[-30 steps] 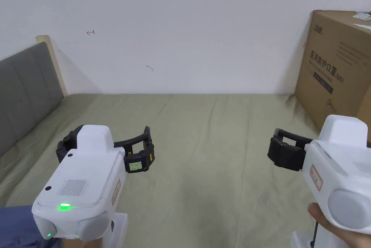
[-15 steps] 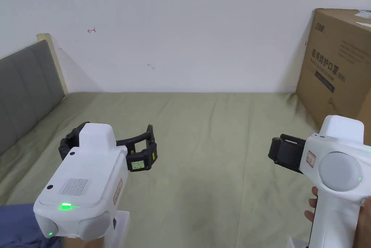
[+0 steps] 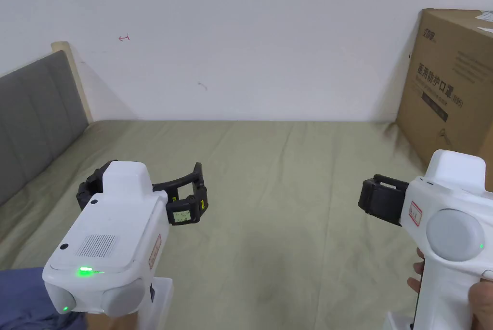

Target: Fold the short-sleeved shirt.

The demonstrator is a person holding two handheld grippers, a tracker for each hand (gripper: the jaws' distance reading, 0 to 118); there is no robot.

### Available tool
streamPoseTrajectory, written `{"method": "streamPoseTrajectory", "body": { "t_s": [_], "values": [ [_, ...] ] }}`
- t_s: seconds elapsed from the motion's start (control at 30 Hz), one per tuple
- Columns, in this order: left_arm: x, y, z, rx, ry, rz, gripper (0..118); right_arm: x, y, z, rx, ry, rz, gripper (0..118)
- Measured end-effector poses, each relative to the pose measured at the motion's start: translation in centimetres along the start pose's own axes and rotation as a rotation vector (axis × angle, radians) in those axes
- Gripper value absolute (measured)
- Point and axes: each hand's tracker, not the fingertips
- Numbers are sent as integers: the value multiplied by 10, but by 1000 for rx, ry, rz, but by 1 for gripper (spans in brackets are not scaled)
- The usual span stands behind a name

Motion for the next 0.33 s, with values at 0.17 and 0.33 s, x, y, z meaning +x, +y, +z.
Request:
{"method": "streamPoseTrajectory", "body": {
  "t_s": [0.17, 0.33],
  "values": [
    [0, 0, 0, 2, 2, -3, 118, 2, -7, -1, 131, 63, 66, 116],
    [0, 0, 1, 6, 3, -2, 118, 5, -22, 1, 331, 102, 108, 116]
  ]
}}
